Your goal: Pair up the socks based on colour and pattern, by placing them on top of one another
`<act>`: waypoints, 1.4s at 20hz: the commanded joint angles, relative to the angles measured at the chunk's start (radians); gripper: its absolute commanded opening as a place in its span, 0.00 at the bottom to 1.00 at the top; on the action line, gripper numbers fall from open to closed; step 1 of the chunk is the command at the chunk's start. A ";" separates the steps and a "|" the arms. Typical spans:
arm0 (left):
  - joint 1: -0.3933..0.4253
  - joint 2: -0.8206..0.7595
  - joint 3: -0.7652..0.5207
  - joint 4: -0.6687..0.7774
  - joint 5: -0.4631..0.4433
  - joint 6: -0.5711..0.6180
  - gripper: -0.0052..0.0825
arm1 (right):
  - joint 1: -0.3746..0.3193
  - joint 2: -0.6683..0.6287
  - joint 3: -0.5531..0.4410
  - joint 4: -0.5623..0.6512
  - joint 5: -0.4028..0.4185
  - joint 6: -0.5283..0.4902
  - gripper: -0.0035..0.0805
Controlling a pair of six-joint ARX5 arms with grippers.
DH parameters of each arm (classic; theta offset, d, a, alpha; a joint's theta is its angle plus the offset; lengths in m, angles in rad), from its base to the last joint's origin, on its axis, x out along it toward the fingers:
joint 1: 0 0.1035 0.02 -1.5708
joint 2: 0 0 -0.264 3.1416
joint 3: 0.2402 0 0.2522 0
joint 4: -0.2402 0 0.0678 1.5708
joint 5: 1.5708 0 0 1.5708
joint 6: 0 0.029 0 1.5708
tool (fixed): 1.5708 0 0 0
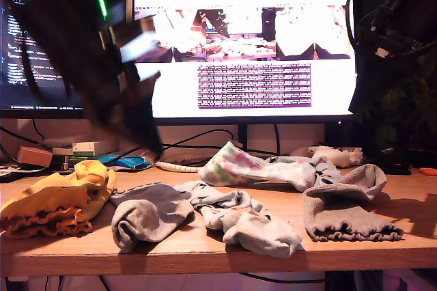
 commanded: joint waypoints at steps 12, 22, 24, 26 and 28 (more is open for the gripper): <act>0.029 0.185 -0.002 0.075 -0.068 0.036 0.04 | -0.001 0.011 -0.013 0.113 -0.025 0.002 0.03; 0.021 0.206 0.084 0.122 -0.280 0.260 0.04 | -0.001 0.012 -0.013 0.124 -0.056 -0.026 0.03; 0.007 0.205 0.119 0.092 -0.278 0.260 0.04 | -0.001 0.012 -0.013 0.123 -0.056 -0.088 0.10; -0.012 0.205 0.161 0.034 -0.266 0.256 0.04 | -0.001 0.012 -0.013 0.121 -0.057 -0.127 0.20; -0.031 0.196 0.184 -0.002 -0.260 0.252 0.05 | -0.001 0.019 -0.013 0.092 -0.057 -0.166 0.24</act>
